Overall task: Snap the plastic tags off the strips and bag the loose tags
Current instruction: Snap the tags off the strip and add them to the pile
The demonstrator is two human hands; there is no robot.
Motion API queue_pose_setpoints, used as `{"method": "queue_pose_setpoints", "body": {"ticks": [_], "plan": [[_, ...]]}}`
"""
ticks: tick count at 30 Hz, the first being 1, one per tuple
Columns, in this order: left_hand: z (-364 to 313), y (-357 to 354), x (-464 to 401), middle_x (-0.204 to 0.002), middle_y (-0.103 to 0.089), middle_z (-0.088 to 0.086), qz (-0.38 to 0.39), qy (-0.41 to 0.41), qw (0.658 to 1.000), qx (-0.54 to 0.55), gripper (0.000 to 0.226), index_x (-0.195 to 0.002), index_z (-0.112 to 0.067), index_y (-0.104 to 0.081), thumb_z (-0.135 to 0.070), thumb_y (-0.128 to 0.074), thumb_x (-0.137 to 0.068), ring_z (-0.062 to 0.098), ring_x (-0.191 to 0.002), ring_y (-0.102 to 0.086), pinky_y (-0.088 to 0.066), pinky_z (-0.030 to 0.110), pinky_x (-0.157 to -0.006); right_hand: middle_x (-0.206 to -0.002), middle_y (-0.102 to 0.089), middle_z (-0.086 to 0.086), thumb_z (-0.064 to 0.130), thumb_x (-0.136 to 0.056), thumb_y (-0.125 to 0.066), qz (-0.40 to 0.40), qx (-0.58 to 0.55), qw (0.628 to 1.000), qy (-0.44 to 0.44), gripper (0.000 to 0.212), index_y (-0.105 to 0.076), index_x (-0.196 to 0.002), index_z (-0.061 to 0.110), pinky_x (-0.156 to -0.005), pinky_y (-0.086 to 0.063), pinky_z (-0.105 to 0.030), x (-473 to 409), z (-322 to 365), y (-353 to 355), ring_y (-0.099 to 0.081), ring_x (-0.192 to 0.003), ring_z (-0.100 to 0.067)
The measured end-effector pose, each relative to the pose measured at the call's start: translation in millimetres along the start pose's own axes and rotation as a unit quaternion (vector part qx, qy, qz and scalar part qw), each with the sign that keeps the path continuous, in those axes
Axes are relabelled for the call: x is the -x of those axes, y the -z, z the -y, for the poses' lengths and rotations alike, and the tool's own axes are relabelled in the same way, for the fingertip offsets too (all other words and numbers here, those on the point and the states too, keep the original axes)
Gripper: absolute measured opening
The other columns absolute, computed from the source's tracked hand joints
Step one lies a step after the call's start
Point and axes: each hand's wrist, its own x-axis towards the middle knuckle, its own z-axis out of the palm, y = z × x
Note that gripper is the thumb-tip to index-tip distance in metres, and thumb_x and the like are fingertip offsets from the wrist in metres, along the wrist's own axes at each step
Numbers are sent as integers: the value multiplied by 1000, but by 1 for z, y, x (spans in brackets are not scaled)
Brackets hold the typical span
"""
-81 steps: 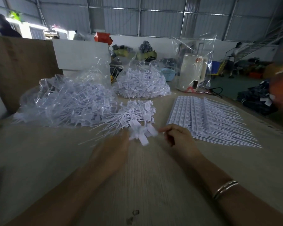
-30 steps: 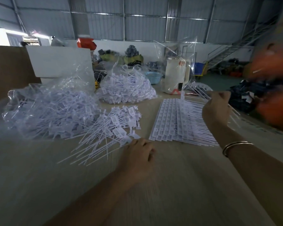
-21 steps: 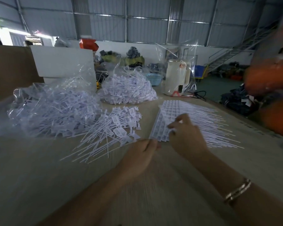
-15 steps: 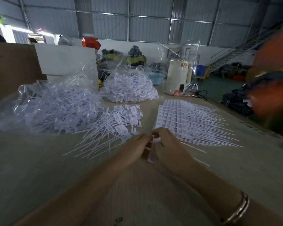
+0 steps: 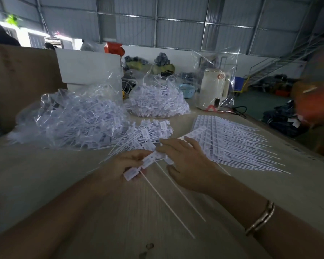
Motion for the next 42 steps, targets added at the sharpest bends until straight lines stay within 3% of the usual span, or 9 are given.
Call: {"method": "queue_pose_setpoints", "body": {"ticks": [3, 5, 7, 12, 16, 24, 29, 35, 42], "plan": [[2, 14, 5, -67, -68, -7, 20, -22, 999, -26, 28, -102, -10, -65, 1, -51, -80, 4, -56, -61, -46, 16, -47, -138, -47, 8, 37, -91, -50, -17, 25, 999, 15, 42, -45, -133, 30, -110, 10, -32, -14, 3, 0, -32, -135, -9], [4, 17, 5, -62, -64, -3, 16, -33, 999, 7, 33, -92, -15, -73, -4, -56, -66, 4, -52, -57, -43, 16, -44, -113, -60, 3, 37, -92, -52, -44, 63, 996, 45, 32, -57, -122, 29, -111, -8, -39, -22, 3, 8, -54, -113, -17], [4, 19, 2, -57, -57, -1, 1, -43, 997, 63, 27, -77, -17, -77, -9, -54, -66, 4, -48, -53, -40, 17, -42, -89, -58, -3, 33, -86, -63, -115, 68, 988, 73, 27, -67, -112, 27, -88, -37, -35, -26, 8, 20, -58, -85, -22], [4, 21, 0, -65, -64, -3, -26, -99, 992, 69, 13, -74, -22, -73, -22, -60, -72, 5, -57, -59, -52, 19, -54, -88, -61, -1, 25, -79, -65, -225, 191, 947, 129, 26, -71, -104, 32, -74, -32, -32, -25, 21, 41, -56, -79, -20], [6, 22, 4, -52, -54, -1, -1, -104, 994, -44, 21, -57, -21, -60, -31, -62, -75, 7, -45, -49, -42, 15, -45, -89, -62, 2, 31, -81, -60, -108, 239, 963, 60, 22, -70, -101, 35, -74, -32, -33, -18, 32, 48, -58, -82, -19], [21, 23, 1, -55, -57, -3, -9, -50, 986, -158, 13, -84, -7, -60, -4, -51, -92, 6, -49, -53, -43, 17, -50, -111, -59, 2, 40, -92, -45, 78, -60, 990, -103, 25, -55, -114, 33, -82, -47, -36, 5, 12, -2, -59, -98, -21], [20, 11, -1, -52, -63, -4, -30, -65, 970, -230, 10, -82, -7, -57, -6, -54, -92, 4, -48, -59, -45, 14, -48, -110, -60, 4, 49, -90, -44, 40, -119, 985, -118, 30, -53, -111, 29, -90, -41, -35, 6, 6, -29, -56, -99, -16], [25, 10, 0, -56, -66, -3, -41, -95, 957, -273, 9, -81, -8, -57, -8, -58, -90, 6, -51, -62, -45, 15, -49, -101, -64, 6, 46, -82, -62, 21, -184, 977, -109, 26, -59, -105, 33, -75, -48, -30, 1, 10, -37, -55, -83, -9], [27, 10, 1, -72, -71, 12, -25, -126, 971, -199, 6, -86, 2, -58, -4, -58, -88, 15, -66, -69, -52, 18, -56, -103, -67, 8, 52, -93, -42, -3, -118, 990, -81, 32, -61, -109, 33, -72, -32, -25, 3, 7, -40, -60, -88, -14]]}}
